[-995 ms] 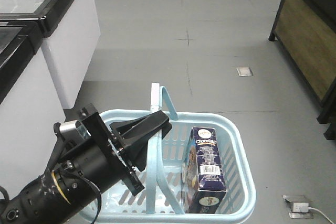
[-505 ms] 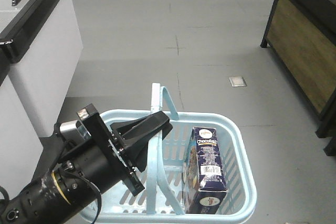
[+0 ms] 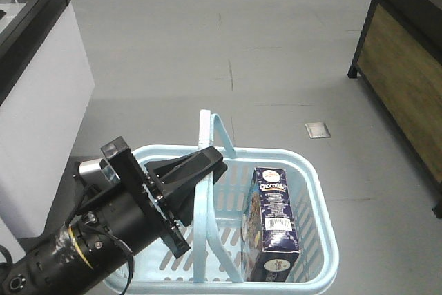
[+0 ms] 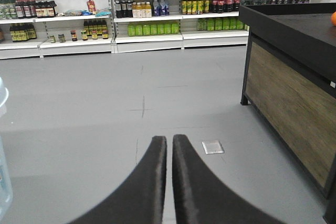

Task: Left arm holds basket, right arm returns cookies
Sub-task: 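Drive toward the drink shelves while holding the basket in the left gripper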

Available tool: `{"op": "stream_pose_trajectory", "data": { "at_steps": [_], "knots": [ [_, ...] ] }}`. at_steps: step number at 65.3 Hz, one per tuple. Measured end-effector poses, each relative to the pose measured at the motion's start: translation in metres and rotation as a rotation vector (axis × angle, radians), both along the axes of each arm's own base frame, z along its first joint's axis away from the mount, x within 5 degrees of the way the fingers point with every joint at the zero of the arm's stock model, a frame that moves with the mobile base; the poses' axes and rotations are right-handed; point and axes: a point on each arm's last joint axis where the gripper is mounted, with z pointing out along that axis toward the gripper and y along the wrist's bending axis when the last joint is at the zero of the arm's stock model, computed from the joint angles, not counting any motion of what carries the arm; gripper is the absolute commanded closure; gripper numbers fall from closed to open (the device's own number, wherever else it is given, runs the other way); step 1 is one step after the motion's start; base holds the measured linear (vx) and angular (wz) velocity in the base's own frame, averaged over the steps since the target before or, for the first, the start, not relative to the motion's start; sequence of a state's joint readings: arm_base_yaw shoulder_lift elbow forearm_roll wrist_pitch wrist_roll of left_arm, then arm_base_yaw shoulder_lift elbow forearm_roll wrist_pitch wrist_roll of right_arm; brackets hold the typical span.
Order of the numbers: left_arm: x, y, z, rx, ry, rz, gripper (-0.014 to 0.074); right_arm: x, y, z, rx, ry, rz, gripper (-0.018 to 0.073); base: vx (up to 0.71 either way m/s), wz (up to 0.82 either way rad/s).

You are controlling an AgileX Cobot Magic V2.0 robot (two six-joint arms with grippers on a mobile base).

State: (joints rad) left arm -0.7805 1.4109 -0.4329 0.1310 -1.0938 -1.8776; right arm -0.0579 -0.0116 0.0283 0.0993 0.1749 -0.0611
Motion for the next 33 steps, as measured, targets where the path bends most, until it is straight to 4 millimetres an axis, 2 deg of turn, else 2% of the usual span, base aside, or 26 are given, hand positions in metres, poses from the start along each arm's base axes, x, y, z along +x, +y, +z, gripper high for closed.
{"op": "stream_pose_trajectory", "data": {
  "at_steps": [33],
  "knots": [
    [0.0000, 0.0000, -0.0001, 0.001, 0.001, 0.000, 0.0596, 0.0000, 0.0000, 0.0000, 0.000, 0.000, 0.000, 0.0566, 0.50, 0.06]
  ]
}}
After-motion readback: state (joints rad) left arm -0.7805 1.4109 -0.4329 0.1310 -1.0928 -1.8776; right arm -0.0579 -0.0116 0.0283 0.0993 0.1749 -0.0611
